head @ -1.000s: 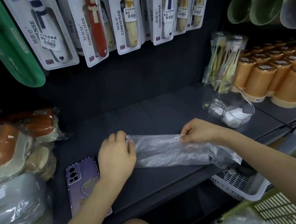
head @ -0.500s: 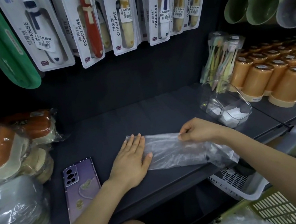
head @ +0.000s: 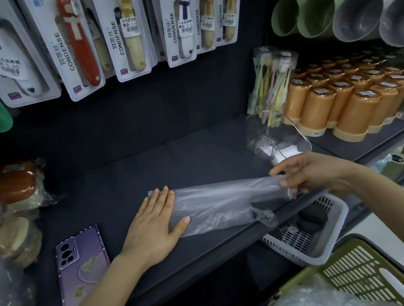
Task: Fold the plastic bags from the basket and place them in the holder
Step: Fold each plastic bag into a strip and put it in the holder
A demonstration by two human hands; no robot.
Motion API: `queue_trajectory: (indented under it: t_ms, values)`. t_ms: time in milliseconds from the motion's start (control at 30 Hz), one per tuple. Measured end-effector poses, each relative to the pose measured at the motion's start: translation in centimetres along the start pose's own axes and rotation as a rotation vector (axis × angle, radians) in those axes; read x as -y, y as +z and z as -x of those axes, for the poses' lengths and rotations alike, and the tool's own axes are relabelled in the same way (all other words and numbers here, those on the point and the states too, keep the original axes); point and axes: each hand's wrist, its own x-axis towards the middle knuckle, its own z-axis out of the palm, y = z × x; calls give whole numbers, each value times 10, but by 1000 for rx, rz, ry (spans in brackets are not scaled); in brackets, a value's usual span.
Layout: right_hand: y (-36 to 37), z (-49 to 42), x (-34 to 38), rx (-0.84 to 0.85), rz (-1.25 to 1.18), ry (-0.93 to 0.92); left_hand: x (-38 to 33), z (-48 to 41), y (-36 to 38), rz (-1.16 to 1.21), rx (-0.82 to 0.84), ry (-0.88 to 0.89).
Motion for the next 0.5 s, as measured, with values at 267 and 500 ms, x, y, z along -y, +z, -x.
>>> queue_trajectory:
  t_ms: [267,500]
  values:
    - [27,21,30,-612,713,-228,-1,1,-2,-24,9,-13]
    - [173,-17,35,-248,1055,-495,-2,2,-4,0,49,-5]
